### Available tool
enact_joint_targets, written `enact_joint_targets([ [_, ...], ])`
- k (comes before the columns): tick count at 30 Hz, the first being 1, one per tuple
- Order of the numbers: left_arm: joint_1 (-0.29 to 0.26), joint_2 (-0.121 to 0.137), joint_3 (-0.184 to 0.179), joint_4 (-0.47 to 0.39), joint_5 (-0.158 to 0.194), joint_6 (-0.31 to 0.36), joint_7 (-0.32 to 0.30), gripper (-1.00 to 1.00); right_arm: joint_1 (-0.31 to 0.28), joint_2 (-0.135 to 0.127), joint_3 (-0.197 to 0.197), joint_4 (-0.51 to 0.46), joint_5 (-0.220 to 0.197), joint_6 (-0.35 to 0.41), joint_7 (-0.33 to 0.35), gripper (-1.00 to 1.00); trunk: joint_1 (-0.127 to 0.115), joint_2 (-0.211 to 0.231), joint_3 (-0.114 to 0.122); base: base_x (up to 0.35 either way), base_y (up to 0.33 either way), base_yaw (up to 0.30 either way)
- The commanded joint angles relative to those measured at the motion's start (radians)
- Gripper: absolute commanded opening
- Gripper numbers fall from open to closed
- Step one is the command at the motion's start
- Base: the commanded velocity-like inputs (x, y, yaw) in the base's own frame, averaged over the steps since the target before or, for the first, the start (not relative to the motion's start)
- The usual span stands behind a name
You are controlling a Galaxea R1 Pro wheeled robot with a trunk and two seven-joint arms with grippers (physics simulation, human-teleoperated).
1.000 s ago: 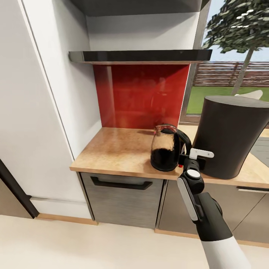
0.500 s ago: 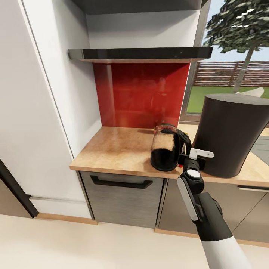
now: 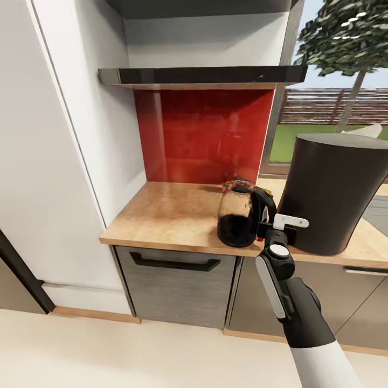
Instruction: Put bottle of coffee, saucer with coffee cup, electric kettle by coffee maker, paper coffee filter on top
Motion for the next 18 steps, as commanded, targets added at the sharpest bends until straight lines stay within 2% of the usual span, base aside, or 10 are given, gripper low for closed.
enact_joint_targets([
  [1,-0.001,0.000,-0.004,0.001,0.001,-0.007,-0.002,1.00,-0.001,0.000,0.002,-0.001,-0.004,0.002,-0.010,-1.00,0.004,-0.008,-0.004,0.000,0.000,0.000],
  [3,-0.001,0.000,-0.004,0.001,0.001,-0.007,-0.002,1.00,-0.001,-0.001,0.002,-0.001,-0.004,0.002,-0.010,-1.00,0.011,-0.022,-0.010,0.000,0.000,0.000],
  [9,-0.001,0.000,-0.004,0.001,0.001,-0.007,-0.001,1.00,-0.001,-0.001,0.002,-0.001,-0.004,0.002,-0.010,-1.00,0.011,-0.022,-0.010,0.000,0.000,0.000],
  [12,-0.001,0.000,-0.004,0.001,0.001,-0.007,-0.002,1.00,-0.001,0.000,0.002,-0.001,-0.004,0.002,-0.010,-1.00,0.023,-0.043,-0.020,0.000,0.000,0.000],
  [18,-0.001,0.000,-0.004,0.001,0.001,-0.007,-0.002,1.00,-0.001,0.000,0.002,-0.001,-0.004,0.002,-0.010,-1.00,0.023,-0.043,-0.020,0.000,0.000,0.000],
])
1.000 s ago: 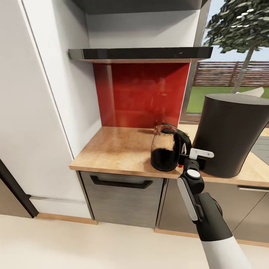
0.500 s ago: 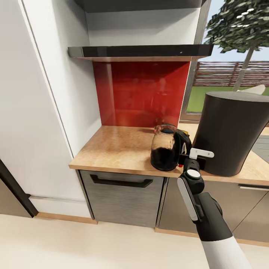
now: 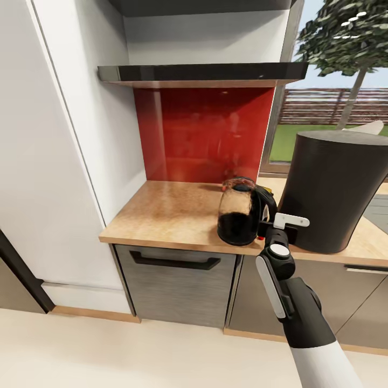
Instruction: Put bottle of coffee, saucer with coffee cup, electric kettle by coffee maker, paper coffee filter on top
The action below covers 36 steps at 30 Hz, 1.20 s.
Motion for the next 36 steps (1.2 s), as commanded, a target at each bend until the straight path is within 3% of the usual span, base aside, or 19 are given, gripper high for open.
enact_joint_targets([
  [1,-0.001,0.000,-0.004,0.001,0.001,-0.007,-0.002,1.00,-0.001,-0.001,0.001,0.008,-0.014,0.006,-0.011,-1.00,0.000,0.000,-0.001,0.000,0.000,0.000],
  [4,-0.001,0.000,-0.004,0.001,0.001,-0.007,-0.002,1.00,-0.001,0.000,0.001,0.008,-0.014,0.006,-0.011,-1.00,0.000,0.000,-0.001,0.000,0.000,0.000],
  [5,-0.001,0.000,-0.004,0.001,0.001,-0.007,-0.003,1.00,-0.001,0.000,0.001,0.009,-0.014,0.006,-0.011,1.00,0.000,0.000,-0.001,0.000,0.000,0.000],
  [25,-0.001,0.000,-0.004,0.001,0.001,-0.007,-0.003,1.00,-0.001,0.000,0.001,0.009,-0.014,0.006,-0.011,1.00,0.000,0.000,-0.001,-0.002,0.000,0.000],
  [36,-0.001,0.000,-0.004,0.001,0.001,-0.007,-0.003,1.00,-0.001,0.000,0.002,0.009,-0.014,0.006,-0.011,1.00,0.000,0.000,-0.001,-0.146,0.000,0.000],
])
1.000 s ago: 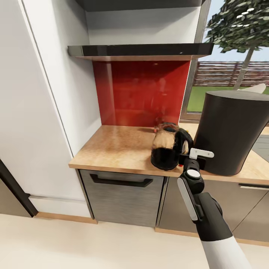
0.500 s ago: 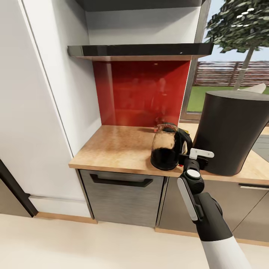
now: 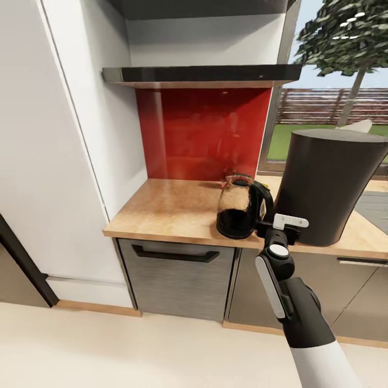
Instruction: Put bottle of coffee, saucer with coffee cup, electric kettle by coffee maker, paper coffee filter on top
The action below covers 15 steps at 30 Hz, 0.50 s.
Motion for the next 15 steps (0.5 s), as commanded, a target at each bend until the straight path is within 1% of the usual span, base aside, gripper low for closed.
enact_joint_targets([
  [1,-0.001,0.000,-0.004,0.001,0.001,-0.007,-0.001,1.00,-0.001,0.000,0.002,-0.001,-0.010,0.002,-0.009,1.00,0.000,-0.001,-0.001,-0.144,0.000,0.000],
  [6,-0.001,0.000,-0.004,0.001,0.001,-0.007,-0.001,1.00,0.000,-0.001,0.002,0.000,-0.011,0.003,-0.008,1.00,0.000,-0.001,-0.001,-0.073,0.000,0.000],
  [15,-0.001,0.000,-0.004,0.001,0.001,-0.007,-0.001,1.00,0.008,-0.001,0.004,0.000,-0.016,0.005,-0.003,1.00,0.000,-0.001,-0.001,-0.012,0.000,0.000],
])
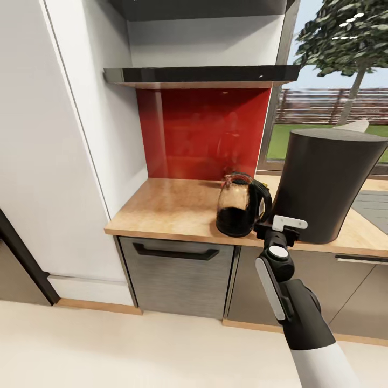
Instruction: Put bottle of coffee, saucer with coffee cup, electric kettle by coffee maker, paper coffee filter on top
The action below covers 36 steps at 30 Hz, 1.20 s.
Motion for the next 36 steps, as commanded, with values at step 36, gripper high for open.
enact_joint_targets([
  [36,-0.001,-0.002,-0.012,-0.029,0.001,-0.007,-0.002,1.00,0.588,-0.173,-0.005,0.410,0.002,-0.372,1.103,1.00,0.000,-0.001,-0.001,0.000,0.000,0.000],
])
